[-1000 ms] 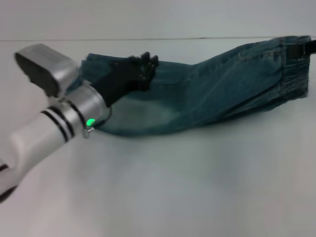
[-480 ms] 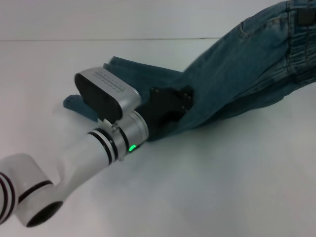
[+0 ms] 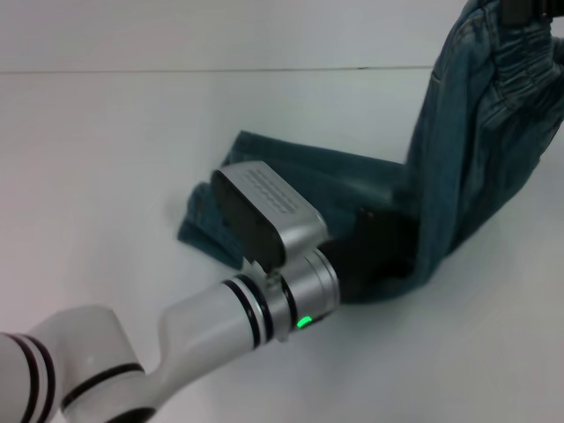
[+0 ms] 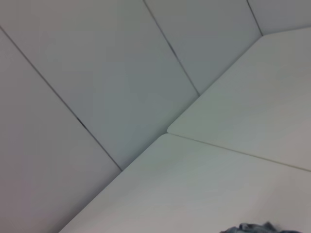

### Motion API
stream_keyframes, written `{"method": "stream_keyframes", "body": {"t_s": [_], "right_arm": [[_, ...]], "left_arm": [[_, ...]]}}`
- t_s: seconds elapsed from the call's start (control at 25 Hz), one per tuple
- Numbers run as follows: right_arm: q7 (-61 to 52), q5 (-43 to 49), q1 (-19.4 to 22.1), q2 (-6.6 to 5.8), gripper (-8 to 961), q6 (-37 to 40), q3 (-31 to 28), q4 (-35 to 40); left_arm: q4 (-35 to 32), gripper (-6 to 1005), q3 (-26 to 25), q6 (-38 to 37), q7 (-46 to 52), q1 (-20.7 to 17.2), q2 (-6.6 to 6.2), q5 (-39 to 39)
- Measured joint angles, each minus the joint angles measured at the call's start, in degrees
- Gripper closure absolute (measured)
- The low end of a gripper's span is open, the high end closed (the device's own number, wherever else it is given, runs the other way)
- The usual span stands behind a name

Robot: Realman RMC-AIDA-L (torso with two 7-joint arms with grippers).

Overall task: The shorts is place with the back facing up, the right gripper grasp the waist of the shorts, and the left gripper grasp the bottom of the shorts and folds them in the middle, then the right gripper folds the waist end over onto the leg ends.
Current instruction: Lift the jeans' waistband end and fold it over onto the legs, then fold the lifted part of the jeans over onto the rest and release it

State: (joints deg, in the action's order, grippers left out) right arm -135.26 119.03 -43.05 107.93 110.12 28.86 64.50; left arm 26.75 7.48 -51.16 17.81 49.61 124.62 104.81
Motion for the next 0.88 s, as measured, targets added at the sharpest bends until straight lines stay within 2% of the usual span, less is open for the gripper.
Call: {"method": "stream_keyframes", "body": {"t_s": [0.24, 0.56, 0.76, 0.88], "right_arm": [[0.02, -0.03, -0.31, 0.26, 861, -0.91, 1.98, -0.32], [0.51, 0.19, -0.53, 0.47, 861, -3.31, 5.43, -1.73], [0.98, 0.26, -1.14, 0.61, 861, -6.1, 9.25, -4.0], [1.62, 0.37, -2.52, 0.76, 861, -7.47, 11.18, -6.01]], "left_arm": [[4.75, 970, -7.34, 3.27, -3.01, -3.22, 0.0, 7.16], [5.96, 969, -9.87, 3.48, -3.06, -5.46, 0.0, 10.48], [2.97, 945, -10.32, -1.14, -2.78, -9.13, -0.01, 10.97], [0.63, 884, -13.16, -5.69, -2.57, -13.74, 0.0, 11.0]]}}
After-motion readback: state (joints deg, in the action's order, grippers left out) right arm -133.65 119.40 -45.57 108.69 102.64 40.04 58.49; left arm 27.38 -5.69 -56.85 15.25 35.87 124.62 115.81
